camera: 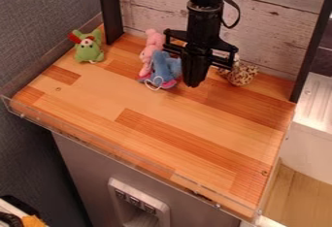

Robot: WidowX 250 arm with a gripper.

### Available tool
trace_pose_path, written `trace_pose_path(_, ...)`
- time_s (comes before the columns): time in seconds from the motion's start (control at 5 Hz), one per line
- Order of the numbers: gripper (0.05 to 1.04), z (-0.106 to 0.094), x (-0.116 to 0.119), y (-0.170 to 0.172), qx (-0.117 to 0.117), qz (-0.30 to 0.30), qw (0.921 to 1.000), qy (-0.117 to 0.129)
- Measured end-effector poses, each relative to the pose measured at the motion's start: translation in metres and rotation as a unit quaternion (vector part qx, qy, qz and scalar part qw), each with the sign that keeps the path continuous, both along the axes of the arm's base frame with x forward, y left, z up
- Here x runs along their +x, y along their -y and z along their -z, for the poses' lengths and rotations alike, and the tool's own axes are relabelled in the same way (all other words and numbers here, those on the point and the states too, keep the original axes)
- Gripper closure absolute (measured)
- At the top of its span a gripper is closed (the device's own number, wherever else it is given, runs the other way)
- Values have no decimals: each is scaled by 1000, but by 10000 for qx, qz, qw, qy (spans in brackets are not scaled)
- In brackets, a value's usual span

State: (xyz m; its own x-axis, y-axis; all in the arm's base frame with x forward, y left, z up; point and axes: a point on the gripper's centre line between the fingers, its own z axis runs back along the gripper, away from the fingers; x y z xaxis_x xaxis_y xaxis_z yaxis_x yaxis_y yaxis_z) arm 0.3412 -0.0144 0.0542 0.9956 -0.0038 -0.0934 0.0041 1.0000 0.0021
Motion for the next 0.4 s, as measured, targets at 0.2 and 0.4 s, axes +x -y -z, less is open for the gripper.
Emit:
trace_pose_path(0.2, 857, 4, 8, -19, 18, -523, 9986, -69)
trace_pose_path(0.4, 596, 1, 19, -59, 54, -1467, 9892, -34)
